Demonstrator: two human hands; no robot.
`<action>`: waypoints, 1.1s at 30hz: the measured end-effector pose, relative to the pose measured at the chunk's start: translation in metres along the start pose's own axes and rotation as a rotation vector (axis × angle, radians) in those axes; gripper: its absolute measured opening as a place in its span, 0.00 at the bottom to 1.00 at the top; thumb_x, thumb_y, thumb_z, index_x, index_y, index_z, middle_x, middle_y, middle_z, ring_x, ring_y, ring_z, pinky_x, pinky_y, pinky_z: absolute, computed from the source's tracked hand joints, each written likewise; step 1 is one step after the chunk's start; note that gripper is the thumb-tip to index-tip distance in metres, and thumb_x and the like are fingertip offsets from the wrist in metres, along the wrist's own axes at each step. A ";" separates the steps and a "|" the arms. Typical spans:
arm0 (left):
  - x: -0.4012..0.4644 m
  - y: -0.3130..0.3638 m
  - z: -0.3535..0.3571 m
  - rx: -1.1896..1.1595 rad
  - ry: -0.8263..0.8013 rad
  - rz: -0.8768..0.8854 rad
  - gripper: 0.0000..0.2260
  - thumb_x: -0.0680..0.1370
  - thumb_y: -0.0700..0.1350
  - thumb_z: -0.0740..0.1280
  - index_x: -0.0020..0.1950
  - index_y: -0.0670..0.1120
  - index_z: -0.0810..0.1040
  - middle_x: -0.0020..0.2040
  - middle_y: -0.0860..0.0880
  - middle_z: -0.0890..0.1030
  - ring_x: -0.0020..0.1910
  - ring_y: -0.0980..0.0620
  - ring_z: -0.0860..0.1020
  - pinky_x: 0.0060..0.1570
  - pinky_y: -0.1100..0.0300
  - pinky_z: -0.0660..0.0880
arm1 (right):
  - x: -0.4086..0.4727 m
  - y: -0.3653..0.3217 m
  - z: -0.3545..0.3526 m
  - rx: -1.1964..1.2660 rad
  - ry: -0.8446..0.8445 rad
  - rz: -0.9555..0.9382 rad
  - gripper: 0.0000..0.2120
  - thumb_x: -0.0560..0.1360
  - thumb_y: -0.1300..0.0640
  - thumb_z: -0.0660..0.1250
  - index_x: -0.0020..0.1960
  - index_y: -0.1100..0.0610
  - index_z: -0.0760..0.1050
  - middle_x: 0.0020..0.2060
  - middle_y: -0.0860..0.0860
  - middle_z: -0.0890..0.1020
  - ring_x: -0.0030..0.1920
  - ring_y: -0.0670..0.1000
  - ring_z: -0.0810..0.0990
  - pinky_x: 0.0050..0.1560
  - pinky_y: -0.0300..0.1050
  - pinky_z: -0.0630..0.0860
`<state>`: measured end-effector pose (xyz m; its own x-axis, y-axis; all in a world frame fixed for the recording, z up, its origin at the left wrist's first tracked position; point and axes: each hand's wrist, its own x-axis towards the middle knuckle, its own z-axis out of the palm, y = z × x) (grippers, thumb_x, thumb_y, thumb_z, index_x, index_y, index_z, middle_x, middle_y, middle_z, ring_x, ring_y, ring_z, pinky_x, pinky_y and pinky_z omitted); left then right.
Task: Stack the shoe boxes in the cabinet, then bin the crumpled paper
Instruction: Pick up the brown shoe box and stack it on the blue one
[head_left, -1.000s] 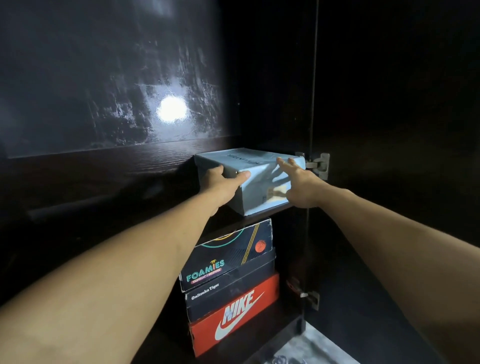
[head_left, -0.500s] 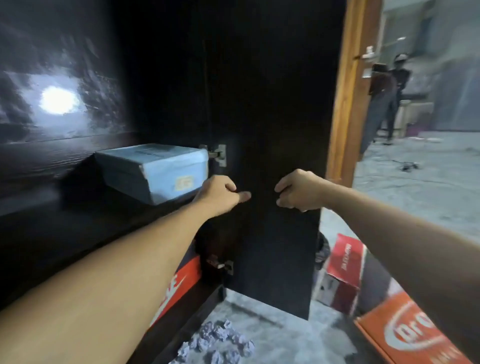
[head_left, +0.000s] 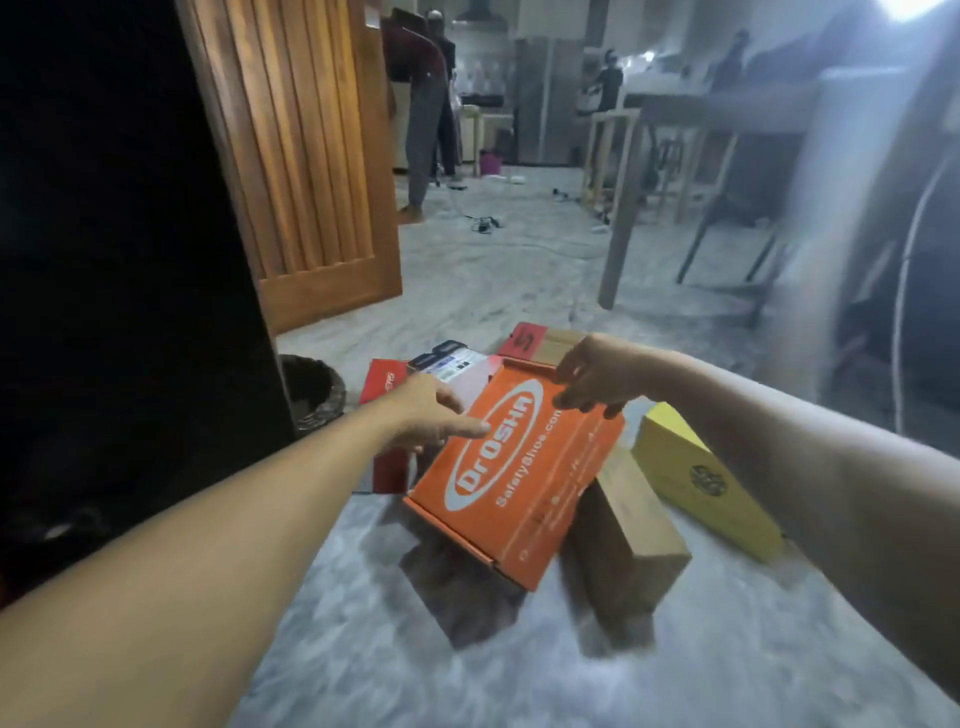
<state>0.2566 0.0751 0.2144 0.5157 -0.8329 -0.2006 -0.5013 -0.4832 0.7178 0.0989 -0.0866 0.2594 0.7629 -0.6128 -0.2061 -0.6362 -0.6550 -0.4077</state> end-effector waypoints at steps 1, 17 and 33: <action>0.011 -0.001 0.019 -0.014 -0.033 0.002 0.21 0.69 0.52 0.77 0.56 0.42 0.80 0.47 0.44 0.82 0.40 0.50 0.79 0.37 0.60 0.75 | 0.002 0.021 0.004 -0.003 -0.005 0.050 0.17 0.73 0.56 0.73 0.60 0.60 0.79 0.48 0.60 0.85 0.47 0.55 0.85 0.46 0.57 0.83; 0.099 -0.027 0.234 0.058 -0.278 -0.018 0.21 0.71 0.51 0.74 0.60 0.43 0.80 0.60 0.46 0.80 0.57 0.49 0.78 0.53 0.61 0.73 | 0.025 0.221 0.159 0.134 -0.026 0.445 0.47 0.55 0.30 0.74 0.66 0.53 0.68 0.59 0.53 0.77 0.57 0.55 0.77 0.54 0.51 0.78; 0.112 -0.037 0.290 -0.023 -0.308 -0.109 0.28 0.59 0.56 0.74 0.55 0.45 0.78 0.52 0.48 0.82 0.51 0.50 0.81 0.55 0.50 0.78 | -0.035 0.317 0.132 0.189 -0.302 0.761 0.41 0.57 0.57 0.75 0.65 0.54 0.60 0.58 0.52 0.72 0.57 0.58 0.76 0.46 0.62 0.81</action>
<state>0.1316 -0.0786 -0.0280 0.3293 -0.8208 -0.4667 -0.4373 -0.5707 0.6950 -0.1140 -0.2147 0.0199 0.1482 -0.6949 -0.7037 -0.9802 -0.0090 -0.1976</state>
